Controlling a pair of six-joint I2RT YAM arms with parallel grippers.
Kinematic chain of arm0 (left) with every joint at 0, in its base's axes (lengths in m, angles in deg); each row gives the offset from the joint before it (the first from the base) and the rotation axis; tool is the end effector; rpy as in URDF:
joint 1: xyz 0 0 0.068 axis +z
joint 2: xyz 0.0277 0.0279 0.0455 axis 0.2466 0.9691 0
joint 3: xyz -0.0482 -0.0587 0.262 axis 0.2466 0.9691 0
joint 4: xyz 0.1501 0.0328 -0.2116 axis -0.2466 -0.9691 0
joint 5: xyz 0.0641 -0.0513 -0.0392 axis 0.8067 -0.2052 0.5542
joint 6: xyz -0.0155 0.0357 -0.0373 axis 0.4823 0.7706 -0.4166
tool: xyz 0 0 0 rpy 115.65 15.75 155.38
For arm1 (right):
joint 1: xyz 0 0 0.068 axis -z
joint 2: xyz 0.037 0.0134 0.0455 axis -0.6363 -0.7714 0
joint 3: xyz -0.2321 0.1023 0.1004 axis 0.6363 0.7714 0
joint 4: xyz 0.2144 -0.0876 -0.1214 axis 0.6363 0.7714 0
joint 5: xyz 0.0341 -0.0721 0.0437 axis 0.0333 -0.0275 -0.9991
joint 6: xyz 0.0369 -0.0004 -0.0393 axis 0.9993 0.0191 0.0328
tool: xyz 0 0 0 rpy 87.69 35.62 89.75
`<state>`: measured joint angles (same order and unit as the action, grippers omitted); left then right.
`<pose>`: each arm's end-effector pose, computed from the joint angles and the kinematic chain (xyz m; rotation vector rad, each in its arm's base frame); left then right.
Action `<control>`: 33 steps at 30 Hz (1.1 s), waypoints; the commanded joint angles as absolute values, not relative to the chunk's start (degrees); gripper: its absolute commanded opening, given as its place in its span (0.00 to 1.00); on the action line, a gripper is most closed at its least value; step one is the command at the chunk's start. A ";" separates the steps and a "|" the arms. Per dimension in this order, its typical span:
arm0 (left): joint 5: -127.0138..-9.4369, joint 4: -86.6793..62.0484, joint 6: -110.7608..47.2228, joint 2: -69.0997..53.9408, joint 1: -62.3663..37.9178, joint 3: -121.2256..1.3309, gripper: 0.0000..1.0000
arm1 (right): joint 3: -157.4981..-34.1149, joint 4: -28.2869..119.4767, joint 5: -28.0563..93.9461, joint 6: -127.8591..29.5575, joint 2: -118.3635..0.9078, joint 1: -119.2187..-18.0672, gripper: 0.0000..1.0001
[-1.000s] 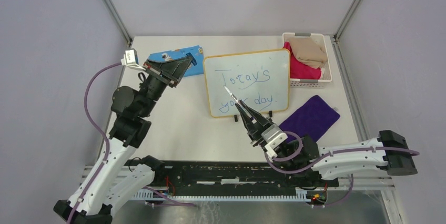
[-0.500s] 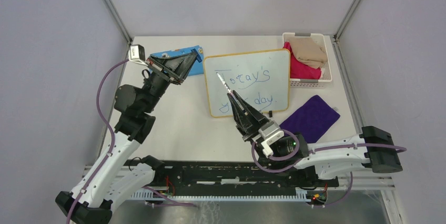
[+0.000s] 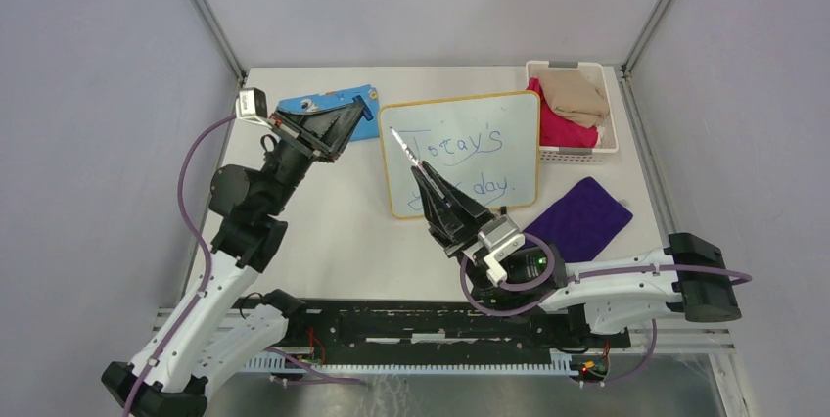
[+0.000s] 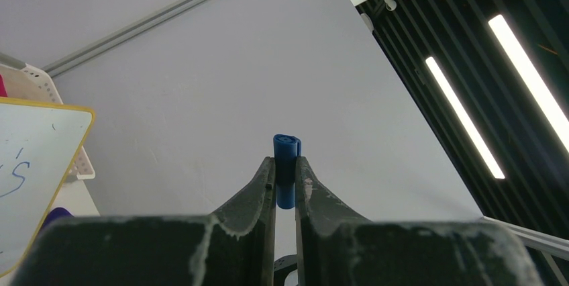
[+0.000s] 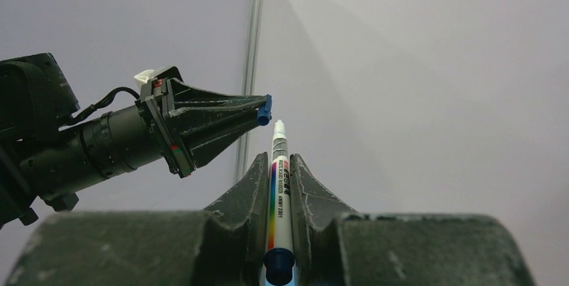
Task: Write a sentence on the whiteboard
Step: Close the whiteboard marker at the center of the board.
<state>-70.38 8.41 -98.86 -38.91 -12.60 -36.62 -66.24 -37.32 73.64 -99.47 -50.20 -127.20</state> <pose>0.1453 -0.0809 0.4278 -0.3798 1.2160 -1.7258 0.0292 0.2442 0.3957 -0.3002 0.7584 0.5567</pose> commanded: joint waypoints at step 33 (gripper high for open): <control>-71.21 7.26 -99.23 -42.00 -12.97 -36.83 0.02 | -71.85 -34.01 72.29 -93.33 -52.35 -126.62 0.00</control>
<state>-70.60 7.73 -98.84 -41.16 -12.60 -36.44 -69.01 -32.89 72.57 -94.18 -52.12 -126.78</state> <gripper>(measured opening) 0.183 0.174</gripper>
